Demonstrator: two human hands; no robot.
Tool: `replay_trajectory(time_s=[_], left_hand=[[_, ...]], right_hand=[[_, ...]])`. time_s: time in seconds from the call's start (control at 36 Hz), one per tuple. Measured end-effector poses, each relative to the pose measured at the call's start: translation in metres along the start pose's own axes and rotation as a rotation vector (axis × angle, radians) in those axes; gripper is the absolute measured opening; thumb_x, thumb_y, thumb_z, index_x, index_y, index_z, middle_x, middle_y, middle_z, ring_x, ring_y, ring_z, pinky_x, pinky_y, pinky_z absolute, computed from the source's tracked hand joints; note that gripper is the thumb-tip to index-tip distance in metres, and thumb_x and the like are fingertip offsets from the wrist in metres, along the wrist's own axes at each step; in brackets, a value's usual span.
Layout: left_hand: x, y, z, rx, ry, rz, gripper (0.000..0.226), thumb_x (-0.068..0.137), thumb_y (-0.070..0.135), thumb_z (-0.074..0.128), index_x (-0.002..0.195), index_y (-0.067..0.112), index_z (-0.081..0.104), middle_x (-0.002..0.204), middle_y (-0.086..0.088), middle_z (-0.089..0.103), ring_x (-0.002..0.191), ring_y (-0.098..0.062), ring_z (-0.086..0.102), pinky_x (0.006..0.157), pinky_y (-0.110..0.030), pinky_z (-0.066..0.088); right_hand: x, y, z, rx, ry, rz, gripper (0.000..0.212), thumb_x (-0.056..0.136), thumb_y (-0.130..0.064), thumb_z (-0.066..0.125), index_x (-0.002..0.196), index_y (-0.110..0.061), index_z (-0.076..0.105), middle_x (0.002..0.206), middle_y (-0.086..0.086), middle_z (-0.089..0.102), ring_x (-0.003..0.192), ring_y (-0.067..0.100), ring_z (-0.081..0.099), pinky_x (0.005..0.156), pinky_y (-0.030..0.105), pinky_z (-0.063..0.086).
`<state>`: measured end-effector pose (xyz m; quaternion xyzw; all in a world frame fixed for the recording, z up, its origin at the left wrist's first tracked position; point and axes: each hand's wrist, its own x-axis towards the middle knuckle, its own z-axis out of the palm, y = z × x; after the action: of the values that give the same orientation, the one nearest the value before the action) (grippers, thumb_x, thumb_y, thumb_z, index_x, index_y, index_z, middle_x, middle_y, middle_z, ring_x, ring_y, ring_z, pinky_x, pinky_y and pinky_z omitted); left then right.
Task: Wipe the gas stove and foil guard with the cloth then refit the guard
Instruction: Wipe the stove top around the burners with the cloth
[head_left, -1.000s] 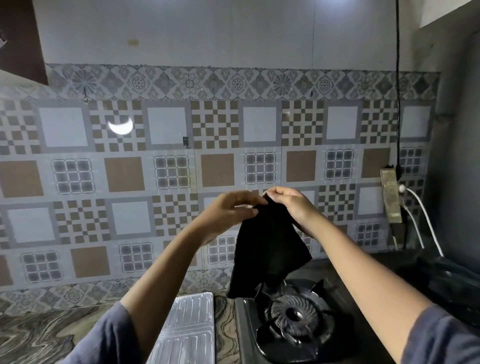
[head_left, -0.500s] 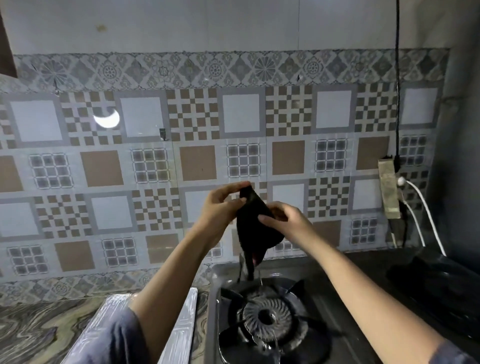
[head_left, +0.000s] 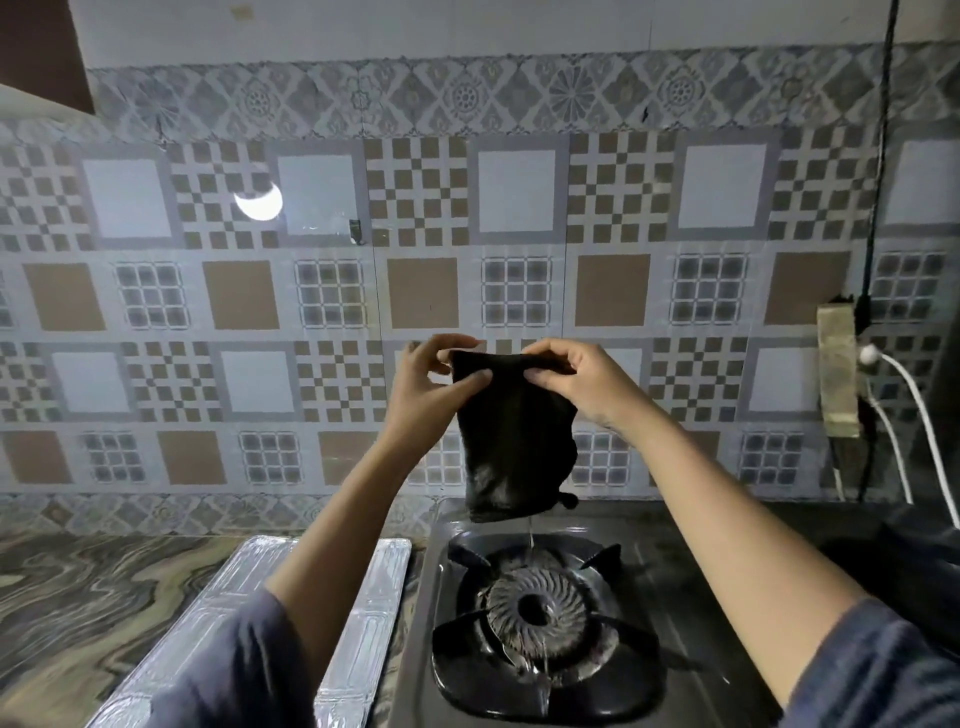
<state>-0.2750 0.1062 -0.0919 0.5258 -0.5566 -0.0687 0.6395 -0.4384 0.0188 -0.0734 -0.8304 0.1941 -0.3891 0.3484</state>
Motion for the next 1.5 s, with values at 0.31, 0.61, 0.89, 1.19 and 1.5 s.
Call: replay_trajectory(time_s=[0.31,0.61,0.89,1.19,1.5], left_hand=[[0.019,-0.032,-0.027,-0.139,-0.398,-0.151,0.023,0.085,0.004,0.062,0.107,0.01,0.065,0.106,-0.011,0.066,0.095,-0.017,0.067,0.079,-0.024,0.057],[0.057,-0.088,-0.014,-0.005,-0.18,-0.084,0.02,0.08,0.003,0.068,0.097,0.014,0.071,0.092,-0.005,0.071,0.09,-0.018,0.068,0.083,-0.025,0.056],[0.026,-0.144,-0.012,-0.026,-0.278,-0.235,0.021,0.081,0.004,0.067,0.101,0.006,0.069,0.09,-0.009,0.07,0.08,-0.015,0.065,0.072,-0.02,0.056],[-0.017,-0.211,0.008,-0.181,-0.121,-0.509,0.013,0.082,-0.004,0.063,0.082,0.008,0.067,0.071,-0.001,0.067,0.06,0.001,0.061,0.06,-0.012,0.05],[-0.046,-0.244,0.031,-0.137,-0.027,-0.65,0.032,0.095,0.019,0.048,0.125,0.009,0.053,0.127,-0.008,0.057,0.117,-0.019,0.053,0.102,-0.032,0.042]], right_hand=[[0.021,0.016,0.01,-0.007,-0.063,-0.011,0.022,0.085,-0.007,0.063,0.093,-0.027,0.068,0.093,-0.011,0.069,0.09,-0.003,0.063,0.085,0.013,0.047],[0.063,0.06,0.026,-0.211,0.083,0.091,0.024,0.08,-0.008,0.069,0.101,-0.019,0.072,0.098,-0.005,0.069,0.095,0.005,0.06,0.089,0.016,0.044],[0.052,0.113,0.051,-0.209,-0.14,0.238,0.021,0.083,-0.013,0.068,0.103,-0.02,0.071,0.094,-0.007,0.068,0.093,0.008,0.06,0.085,0.02,0.043],[0.051,0.169,0.094,-0.324,-0.23,0.382,0.013,0.083,-0.021,0.067,0.096,-0.022,0.069,0.097,-0.002,0.068,0.098,0.015,0.059,0.088,0.031,0.047],[0.039,0.167,0.129,-0.726,-0.255,0.293,0.036,0.097,-0.03,0.042,0.131,-0.021,0.05,0.136,-0.002,0.051,0.124,0.02,0.046,0.103,0.036,0.035]])
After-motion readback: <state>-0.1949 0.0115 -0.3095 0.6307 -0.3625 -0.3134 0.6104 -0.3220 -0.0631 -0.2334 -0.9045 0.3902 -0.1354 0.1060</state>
